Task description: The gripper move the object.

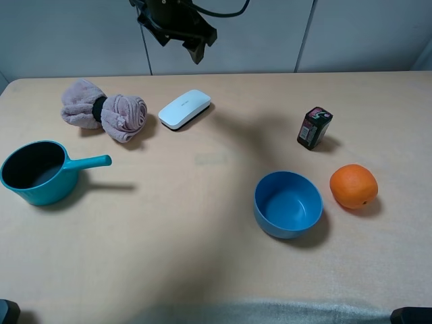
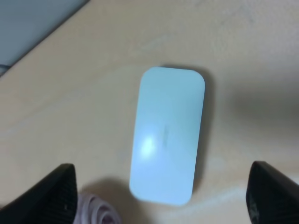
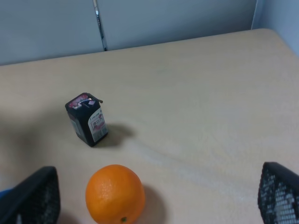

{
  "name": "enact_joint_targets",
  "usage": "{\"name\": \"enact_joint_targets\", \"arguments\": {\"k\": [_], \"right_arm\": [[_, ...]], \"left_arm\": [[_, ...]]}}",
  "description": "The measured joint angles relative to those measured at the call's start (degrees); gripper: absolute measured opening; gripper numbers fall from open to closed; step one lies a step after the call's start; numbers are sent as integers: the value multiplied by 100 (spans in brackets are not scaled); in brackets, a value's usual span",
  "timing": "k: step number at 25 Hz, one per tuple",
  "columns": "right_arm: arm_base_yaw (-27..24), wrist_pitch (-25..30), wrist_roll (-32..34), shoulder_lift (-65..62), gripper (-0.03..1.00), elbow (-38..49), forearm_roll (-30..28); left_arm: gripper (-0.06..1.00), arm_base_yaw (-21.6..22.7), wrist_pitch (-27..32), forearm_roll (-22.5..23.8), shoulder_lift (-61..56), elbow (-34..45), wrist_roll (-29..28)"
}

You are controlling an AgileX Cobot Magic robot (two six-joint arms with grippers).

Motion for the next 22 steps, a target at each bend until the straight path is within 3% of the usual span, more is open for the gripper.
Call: {"name": "enact_joint_targets", "arguments": {"k": [6,12,18,22], "right_arm": [[0,0,0,0,67,0,0],[0,0,0,0,67,0,0],[0,0,0,0,67,0,0],[0,0,0,0,67,0,0]], "left_arm": [[75,0,194,101,-793,345,0],[75,113,172,322,-1953,1535,-66],[75,598,177,322,-3245,2952,-109],[75,1193,219,322,-4208,3955,-126]]}}
